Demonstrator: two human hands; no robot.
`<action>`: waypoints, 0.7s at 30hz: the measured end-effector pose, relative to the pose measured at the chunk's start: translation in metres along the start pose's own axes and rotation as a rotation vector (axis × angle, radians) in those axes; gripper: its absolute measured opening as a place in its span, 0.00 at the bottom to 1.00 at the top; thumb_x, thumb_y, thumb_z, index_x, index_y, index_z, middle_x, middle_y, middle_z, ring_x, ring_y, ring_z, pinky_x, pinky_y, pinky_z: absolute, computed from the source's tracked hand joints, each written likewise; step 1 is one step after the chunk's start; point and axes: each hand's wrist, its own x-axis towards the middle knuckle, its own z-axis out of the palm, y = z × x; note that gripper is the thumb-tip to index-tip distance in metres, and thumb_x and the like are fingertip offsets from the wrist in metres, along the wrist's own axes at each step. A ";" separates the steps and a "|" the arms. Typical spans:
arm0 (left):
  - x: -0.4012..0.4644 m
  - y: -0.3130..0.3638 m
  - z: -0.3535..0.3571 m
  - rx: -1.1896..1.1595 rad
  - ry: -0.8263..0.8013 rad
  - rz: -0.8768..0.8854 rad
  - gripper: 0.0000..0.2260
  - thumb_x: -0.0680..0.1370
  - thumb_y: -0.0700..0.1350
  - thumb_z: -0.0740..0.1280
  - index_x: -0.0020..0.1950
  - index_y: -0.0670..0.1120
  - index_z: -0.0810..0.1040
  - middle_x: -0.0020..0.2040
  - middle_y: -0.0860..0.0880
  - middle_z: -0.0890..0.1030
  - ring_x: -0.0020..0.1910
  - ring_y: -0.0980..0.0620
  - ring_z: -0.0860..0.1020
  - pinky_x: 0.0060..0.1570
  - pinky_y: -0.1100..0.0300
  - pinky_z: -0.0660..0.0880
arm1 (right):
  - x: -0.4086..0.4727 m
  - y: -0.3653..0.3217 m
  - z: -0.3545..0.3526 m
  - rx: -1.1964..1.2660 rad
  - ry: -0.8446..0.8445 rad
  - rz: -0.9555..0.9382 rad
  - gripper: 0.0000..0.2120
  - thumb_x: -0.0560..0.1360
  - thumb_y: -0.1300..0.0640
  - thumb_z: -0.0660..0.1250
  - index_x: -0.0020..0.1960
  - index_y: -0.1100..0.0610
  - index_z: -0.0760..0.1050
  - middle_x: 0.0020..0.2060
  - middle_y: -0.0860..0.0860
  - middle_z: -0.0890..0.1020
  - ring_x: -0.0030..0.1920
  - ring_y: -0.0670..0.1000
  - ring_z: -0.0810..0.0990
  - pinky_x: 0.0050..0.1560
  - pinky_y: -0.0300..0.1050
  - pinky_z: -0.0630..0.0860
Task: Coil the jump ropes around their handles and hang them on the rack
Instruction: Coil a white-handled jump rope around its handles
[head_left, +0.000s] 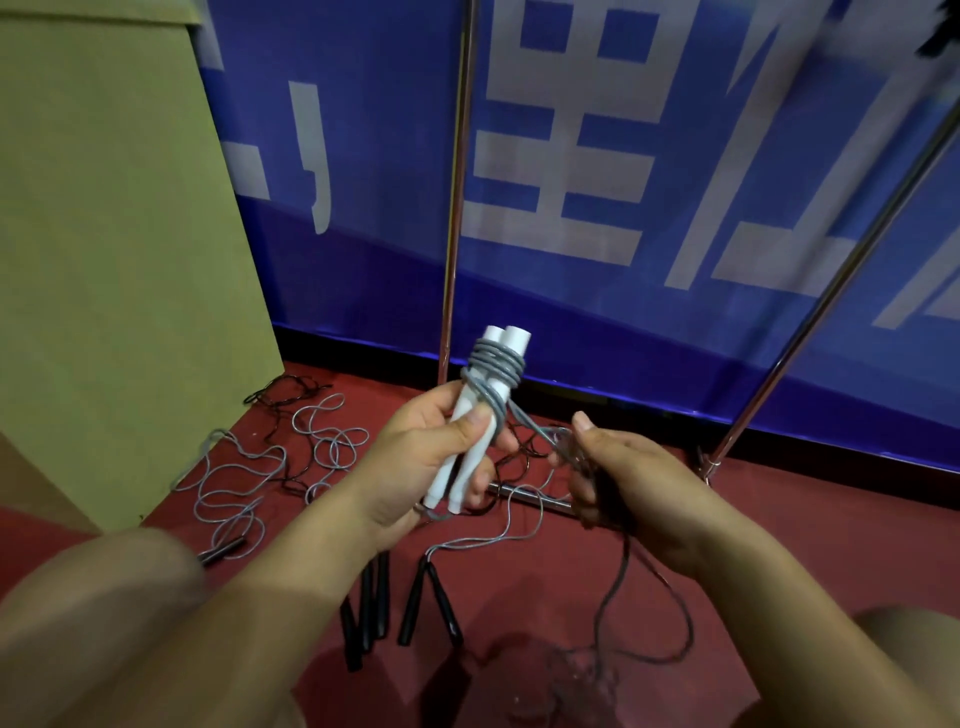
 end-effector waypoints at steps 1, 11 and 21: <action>0.003 0.000 -0.002 0.027 0.065 0.005 0.09 0.78 0.43 0.66 0.55 0.41 0.74 0.41 0.42 0.81 0.26 0.51 0.72 0.25 0.61 0.71 | 0.000 0.001 -0.001 -0.005 -0.003 -0.010 0.19 0.81 0.46 0.59 0.45 0.59 0.78 0.25 0.50 0.67 0.26 0.48 0.64 0.30 0.41 0.66; 0.008 -0.005 -0.006 0.157 0.245 -0.029 0.07 0.82 0.41 0.63 0.56 0.41 0.78 0.43 0.42 0.83 0.28 0.51 0.74 0.27 0.59 0.73 | 0.008 0.012 -0.009 -0.338 0.216 -0.074 0.08 0.80 0.57 0.66 0.43 0.57 0.79 0.32 0.52 0.74 0.30 0.50 0.68 0.27 0.40 0.64; 0.014 -0.011 -0.010 0.434 0.460 0.059 0.04 0.80 0.40 0.67 0.54 0.47 0.77 0.38 0.48 0.85 0.25 0.53 0.75 0.27 0.58 0.74 | -0.009 -0.002 -0.008 -0.408 0.045 -0.218 0.18 0.72 0.40 0.69 0.33 0.52 0.72 0.28 0.45 0.69 0.31 0.45 0.65 0.35 0.42 0.64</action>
